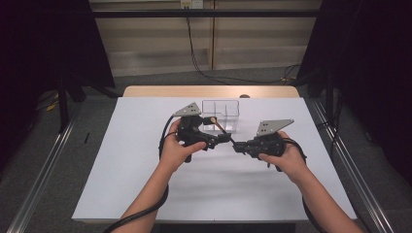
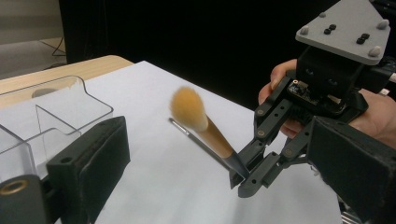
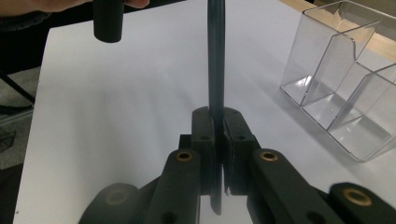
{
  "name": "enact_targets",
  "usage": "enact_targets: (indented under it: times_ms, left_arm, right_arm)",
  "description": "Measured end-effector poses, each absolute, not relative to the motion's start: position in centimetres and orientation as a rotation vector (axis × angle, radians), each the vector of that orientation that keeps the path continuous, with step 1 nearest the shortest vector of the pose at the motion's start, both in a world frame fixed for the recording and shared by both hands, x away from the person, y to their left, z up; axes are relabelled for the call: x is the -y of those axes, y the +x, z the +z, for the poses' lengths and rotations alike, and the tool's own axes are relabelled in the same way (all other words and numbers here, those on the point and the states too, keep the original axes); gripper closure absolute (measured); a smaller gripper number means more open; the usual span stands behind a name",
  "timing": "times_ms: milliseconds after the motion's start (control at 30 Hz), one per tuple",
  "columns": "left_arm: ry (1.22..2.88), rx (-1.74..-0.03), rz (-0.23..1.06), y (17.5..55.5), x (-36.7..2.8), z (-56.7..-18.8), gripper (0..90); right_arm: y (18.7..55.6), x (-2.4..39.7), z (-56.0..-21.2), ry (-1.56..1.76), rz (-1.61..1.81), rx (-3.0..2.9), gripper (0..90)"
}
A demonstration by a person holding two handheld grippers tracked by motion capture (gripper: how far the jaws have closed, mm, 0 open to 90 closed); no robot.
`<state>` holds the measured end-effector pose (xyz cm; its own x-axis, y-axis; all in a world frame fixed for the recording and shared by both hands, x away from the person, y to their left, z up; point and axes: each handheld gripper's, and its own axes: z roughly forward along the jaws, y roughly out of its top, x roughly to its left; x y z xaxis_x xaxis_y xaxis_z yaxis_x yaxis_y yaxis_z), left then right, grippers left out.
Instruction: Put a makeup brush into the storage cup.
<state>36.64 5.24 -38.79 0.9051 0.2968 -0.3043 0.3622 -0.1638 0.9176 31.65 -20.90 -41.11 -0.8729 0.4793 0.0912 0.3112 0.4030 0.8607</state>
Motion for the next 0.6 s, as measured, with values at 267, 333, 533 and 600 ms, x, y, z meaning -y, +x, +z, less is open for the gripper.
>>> enact_targets:
  times_ms: [267,333,533,600]
  left_arm:
    - [1.746,-0.482,-0.066,36.52,-5.07,-38.61,21.2]
    - [1.735,-0.473,-0.091,36.55,-5.07,-38.59,26.2]
    - [1.72,-0.447,-0.122,36.59,-5.04,-38.59,39.0]
    - [1.714,-0.44,-0.118,36.54,-5.02,-38.58,40.7]
  right_arm:
    - [31.58,20.56,-40.72,0.739,1.505,-2.431,85.3]
    - [31.58,20.55,-40.62,0.745,1.512,-2.418,85.3]
    - [31.58,20.57,-40.54,0.754,1.512,-2.404,85.3]
    - [31.59,20.6,-40.6,0.759,1.515,-2.402,85.3]
